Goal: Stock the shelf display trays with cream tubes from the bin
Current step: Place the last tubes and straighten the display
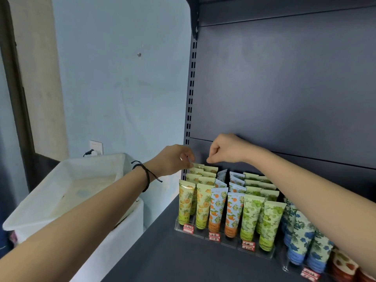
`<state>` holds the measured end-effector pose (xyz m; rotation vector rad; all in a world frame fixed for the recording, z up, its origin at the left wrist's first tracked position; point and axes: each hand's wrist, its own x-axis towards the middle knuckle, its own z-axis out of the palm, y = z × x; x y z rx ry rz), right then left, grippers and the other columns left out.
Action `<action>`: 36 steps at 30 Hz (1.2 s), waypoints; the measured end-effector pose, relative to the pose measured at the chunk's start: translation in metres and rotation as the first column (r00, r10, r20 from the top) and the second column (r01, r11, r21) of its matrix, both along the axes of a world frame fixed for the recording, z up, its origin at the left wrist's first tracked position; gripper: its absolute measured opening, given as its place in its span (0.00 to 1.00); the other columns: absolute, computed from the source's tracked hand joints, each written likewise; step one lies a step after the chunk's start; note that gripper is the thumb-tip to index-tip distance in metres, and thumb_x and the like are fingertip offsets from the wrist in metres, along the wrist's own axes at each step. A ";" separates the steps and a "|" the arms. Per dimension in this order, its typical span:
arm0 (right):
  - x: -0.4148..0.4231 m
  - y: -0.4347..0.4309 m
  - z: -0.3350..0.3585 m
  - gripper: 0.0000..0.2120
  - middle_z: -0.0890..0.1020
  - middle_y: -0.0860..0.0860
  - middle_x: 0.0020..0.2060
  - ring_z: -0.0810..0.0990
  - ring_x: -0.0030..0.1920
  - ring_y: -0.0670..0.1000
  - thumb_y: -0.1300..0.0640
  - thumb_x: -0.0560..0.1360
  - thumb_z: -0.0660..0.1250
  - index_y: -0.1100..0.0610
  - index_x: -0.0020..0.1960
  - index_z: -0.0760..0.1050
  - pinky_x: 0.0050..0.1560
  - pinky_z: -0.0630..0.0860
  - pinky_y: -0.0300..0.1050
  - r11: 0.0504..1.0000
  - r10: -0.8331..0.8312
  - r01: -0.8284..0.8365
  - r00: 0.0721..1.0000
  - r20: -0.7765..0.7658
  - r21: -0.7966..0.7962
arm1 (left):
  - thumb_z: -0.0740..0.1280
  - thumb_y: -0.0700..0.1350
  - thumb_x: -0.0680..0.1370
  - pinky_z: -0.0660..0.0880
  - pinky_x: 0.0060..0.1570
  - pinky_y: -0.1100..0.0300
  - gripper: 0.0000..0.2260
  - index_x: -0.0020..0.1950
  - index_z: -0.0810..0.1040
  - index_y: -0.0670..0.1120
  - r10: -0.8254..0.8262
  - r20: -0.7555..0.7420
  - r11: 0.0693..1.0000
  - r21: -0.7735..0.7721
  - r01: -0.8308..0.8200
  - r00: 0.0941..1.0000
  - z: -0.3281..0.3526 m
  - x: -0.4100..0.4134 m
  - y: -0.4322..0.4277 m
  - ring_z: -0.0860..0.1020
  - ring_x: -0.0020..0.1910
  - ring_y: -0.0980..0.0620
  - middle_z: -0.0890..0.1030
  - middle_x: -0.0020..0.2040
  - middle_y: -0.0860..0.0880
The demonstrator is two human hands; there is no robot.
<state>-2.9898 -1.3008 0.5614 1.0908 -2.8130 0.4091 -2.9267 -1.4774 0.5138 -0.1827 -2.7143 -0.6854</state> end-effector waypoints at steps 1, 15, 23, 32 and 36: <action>0.005 0.001 0.002 0.07 0.82 0.45 0.37 0.78 0.40 0.46 0.52 0.72 0.73 0.56 0.43 0.83 0.39 0.75 0.41 1.000 0.025 -0.025 0.999 0.033 0.011 | 0.68 0.44 0.76 0.68 0.38 0.72 0.07 0.53 0.79 0.47 -0.006 -0.019 1.000 -0.011 0.006 1.000 0.002 0.002 -0.002 0.73 0.39 0.60 0.82 0.49 0.50; 0.019 -0.008 -0.005 0.08 0.86 0.49 0.46 0.82 0.47 0.50 0.54 0.70 0.74 0.56 0.48 0.84 0.46 0.79 0.47 0.967 0.020 -0.013 0.999 -0.028 0.253 | 0.66 0.39 0.76 0.69 0.46 0.68 0.08 0.51 0.83 0.44 0.031 -0.110 0.976 -0.213 -0.055 0.993 -0.008 0.001 -0.002 0.80 0.48 0.52 0.84 0.49 0.49; 0.016 -0.004 -0.010 0.08 0.85 0.51 0.45 0.82 0.46 0.53 0.54 0.70 0.74 0.57 0.46 0.83 0.46 0.79 0.47 0.979 0.002 0.006 0.999 -0.036 0.206 | 0.67 0.40 0.76 0.65 0.40 0.75 0.07 0.52 0.83 0.46 0.034 -0.102 0.980 -0.193 -0.053 0.994 -0.009 0.001 0.000 0.75 0.43 0.58 0.84 0.49 0.51; 0.035 0.010 0.009 0.06 0.80 0.43 0.34 0.75 0.36 0.42 0.52 0.71 0.74 0.55 0.42 0.83 0.37 0.72 0.36 0.994 0.110 -0.111 0.994 0.025 0.019 | 0.69 0.47 0.75 0.73 0.45 0.63 0.03 0.41 0.78 0.54 -0.082 -0.080 0.997 0.007 0.083 0.993 0.002 0.025 -0.006 0.78 0.40 0.55 0.82 0.39 0.55; 0.053 0.013 0.005 0.13 0.82 0.48 0.37 0.74 0.36 0.43 0.46 0.69 0.74 0.56 0.44 0.84 0.37 0.69 0.38 0.972 0.200 -0.213 0.972 0.126 0.101 | 0.71 0.61 0.67 0.72 0.43 0.72 0.12 0.45 0.82 0.56 -0.223 0.202 0.974 0.075 0.212 0.954 0.008 0.048 -0.008 0.78 0.42 0.61 0.83 0.44 0.57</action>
